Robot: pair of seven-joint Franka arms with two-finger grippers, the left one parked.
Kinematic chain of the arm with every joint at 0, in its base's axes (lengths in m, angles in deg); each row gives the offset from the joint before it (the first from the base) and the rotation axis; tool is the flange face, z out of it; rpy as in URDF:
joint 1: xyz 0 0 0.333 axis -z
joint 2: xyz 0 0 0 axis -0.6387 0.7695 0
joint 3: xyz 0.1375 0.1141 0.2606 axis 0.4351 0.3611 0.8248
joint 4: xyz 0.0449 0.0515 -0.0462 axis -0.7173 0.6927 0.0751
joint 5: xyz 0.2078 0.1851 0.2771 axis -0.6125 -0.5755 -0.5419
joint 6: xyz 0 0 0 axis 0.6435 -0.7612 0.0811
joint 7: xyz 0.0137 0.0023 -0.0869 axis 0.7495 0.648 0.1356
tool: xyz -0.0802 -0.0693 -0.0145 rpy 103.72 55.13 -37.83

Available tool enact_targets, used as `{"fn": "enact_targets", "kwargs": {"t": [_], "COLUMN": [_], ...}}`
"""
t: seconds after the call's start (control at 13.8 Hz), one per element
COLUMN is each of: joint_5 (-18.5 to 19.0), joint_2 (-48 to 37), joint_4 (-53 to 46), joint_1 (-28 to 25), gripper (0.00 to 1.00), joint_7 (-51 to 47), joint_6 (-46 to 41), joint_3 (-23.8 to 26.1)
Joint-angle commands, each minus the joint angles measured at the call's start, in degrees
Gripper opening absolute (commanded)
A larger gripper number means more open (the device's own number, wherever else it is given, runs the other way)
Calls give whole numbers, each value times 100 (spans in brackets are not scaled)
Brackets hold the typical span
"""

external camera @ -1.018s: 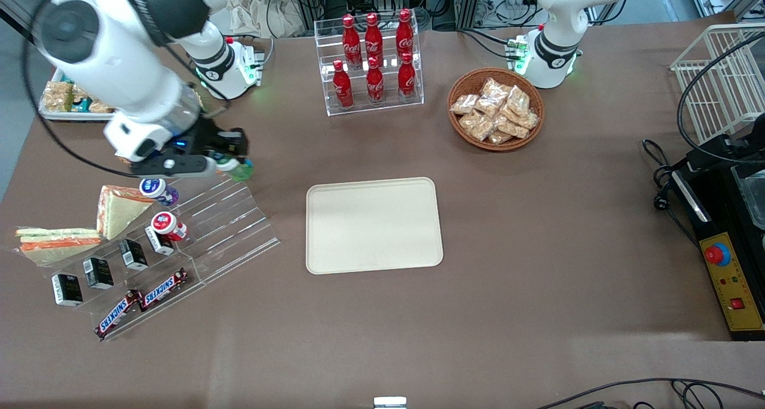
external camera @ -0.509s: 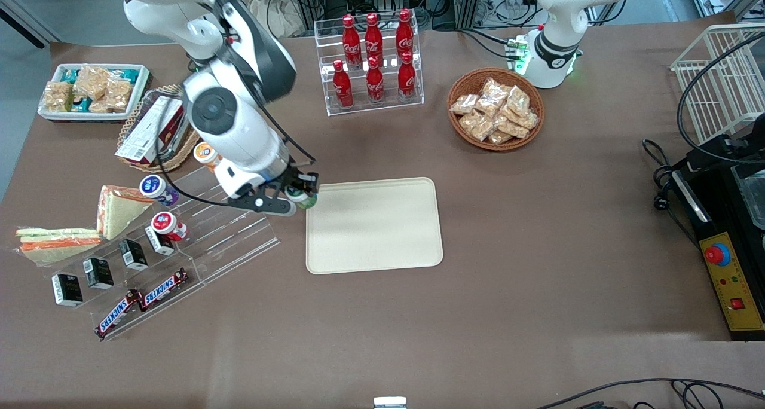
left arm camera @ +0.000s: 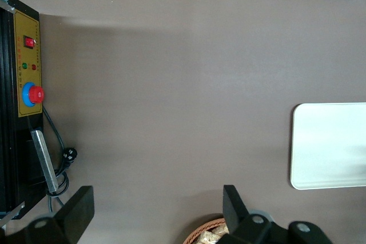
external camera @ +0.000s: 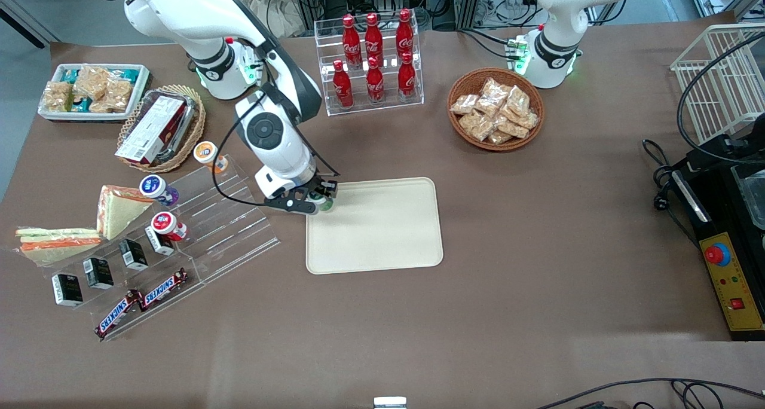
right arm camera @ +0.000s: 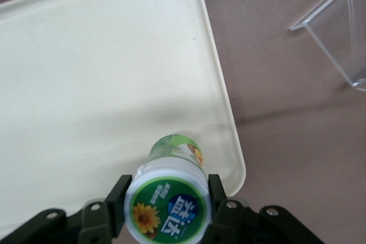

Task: Place green gum on tray
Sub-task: 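Carry the bottle over the cream tray with the right gripper, then lower the bottle onto the tray and open the right gripper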

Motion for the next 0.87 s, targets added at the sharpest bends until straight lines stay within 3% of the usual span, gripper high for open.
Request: {"fn": "enact_targets", "kwargs": {"t": [0.0, 0.07, 0.15, 0.22, 0.8], "joint_5": [-143, -143, -152, -152, -161], "joint_2": [105, 150, 159, 168, 2], "joint_4": [214, 215, 215, 197, 65], "joint_1": [-92, -110, -110, -110, -66], "gripper": [2, 5, 45, 99, 100], "joint_7": [-10, -19, -45, -158, -168], "joint_6": [444, 471, 471, 471, 313], "joint_3": [-52, -52, -52, -52, -61]}}
